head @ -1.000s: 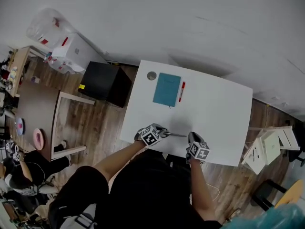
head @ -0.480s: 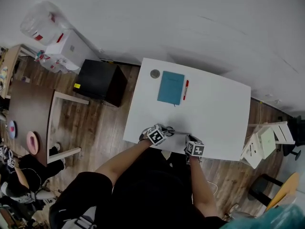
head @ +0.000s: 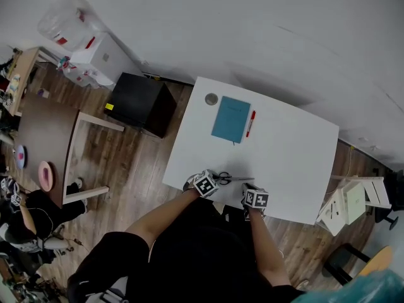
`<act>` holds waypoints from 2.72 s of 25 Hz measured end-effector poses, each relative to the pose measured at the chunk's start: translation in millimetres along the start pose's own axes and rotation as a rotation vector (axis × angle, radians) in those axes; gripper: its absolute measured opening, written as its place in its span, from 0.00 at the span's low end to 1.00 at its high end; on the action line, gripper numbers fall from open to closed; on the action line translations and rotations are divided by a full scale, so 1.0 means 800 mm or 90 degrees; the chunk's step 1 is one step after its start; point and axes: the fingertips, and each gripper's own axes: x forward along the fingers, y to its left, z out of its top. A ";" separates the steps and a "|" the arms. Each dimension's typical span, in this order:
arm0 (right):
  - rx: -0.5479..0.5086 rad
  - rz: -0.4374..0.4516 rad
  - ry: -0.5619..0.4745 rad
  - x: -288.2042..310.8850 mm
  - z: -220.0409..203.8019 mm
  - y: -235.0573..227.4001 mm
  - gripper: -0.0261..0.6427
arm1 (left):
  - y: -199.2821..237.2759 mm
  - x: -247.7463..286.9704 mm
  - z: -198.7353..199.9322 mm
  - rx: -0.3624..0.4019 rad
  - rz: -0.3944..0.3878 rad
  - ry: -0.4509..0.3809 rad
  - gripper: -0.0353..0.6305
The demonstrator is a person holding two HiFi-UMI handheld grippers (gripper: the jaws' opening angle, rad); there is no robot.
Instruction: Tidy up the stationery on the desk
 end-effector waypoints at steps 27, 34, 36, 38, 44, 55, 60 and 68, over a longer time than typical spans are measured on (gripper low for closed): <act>-0.089 0.135 0.025 0.000 0.061 0.018 0.13 | -0.091 0.032 0.059 -0.155 -0.078 -0.046 0.10; -0.130 0.079 0.001 0.000 0.047 0.063 0.13 | -0.037 0.001 0.023 -0.191 -0.022 -0.124 0.10; -0.115 0.049 0.001 0.004 0.038 0.068 0.13 | -0.023 -0.012 0.022 -0.190 -0.008 -0.149 0.10; -0.097 0.025 0.005 0.009 0.027 0.072 0.13 | -0.015 -0.024 0.026 -0.191 -0.010 -0.174 0.10; -0.077 -0.070 0.007 0.024 0.013 0.069 0.16 | -0.001 -0.042 0.023 -0.163 -0.038 -0.189 0.10; -0.066 -0.164 -0.003 0.031 0.013 0.061 0.17 | 0.004 -0.054 0.008 -0.155 -0.074 -0.199 0.10; -0.022 -0.153 -0.024 0.025 0.016 0.060 0.17 | 0.000 -0.059 0.024 -0.153 -0.078 -0.216 0.10; 0.018 -0.128 -0.096 0.006 0.045 0.064 0.17 | 0.012 -0.057 0.043 -0.188 -0.050 -0.233 0.10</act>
